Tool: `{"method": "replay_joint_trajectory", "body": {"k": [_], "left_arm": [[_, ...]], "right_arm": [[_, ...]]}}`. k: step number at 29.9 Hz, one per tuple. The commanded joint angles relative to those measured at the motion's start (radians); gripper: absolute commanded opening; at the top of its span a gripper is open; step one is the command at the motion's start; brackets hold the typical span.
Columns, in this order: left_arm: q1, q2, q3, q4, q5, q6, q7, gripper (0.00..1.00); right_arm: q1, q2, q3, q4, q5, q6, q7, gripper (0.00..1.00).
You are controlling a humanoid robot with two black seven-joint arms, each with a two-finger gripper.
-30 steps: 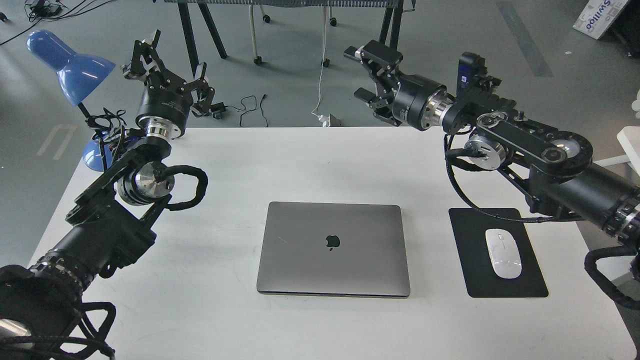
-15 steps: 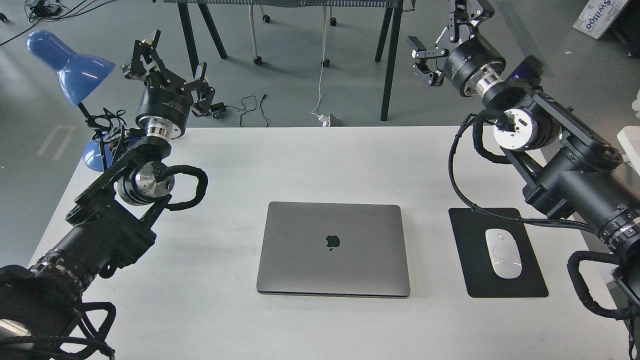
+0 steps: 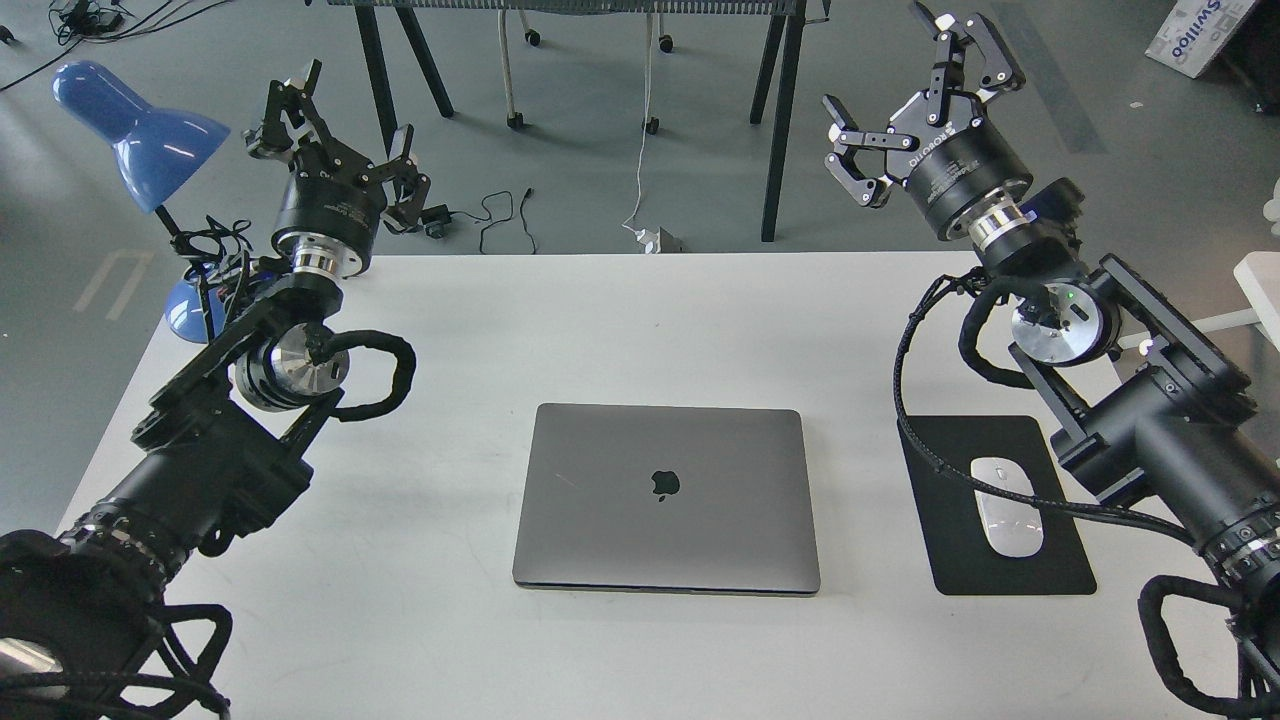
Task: Close notebook with right arm
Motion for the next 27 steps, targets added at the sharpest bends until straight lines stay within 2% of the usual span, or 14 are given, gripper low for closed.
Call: {"method": "replay_joint_trajectory", "body": {"k": [1,5,27], "left_arm": [[0.000,0.000,0.000,0.000,0.000,0.000,0.000,1.00],[0.000,0.000,0.000,0.000,0.000,0.000,0.000,1.00],[0.000,0.000,0.000,0.000,0.000,0.000,0.000,1.00]], "right_arm": [[-0.016,0.005,0.024,-0.001,0.000,0.031,0.018,1.00],[-0.032,0.018,0.036,-0.002,0.000,0.028,0.032,1.00],[-0.076,0.062,0.064,-0.010,0.000,0.019,0.032,1.00]]}}
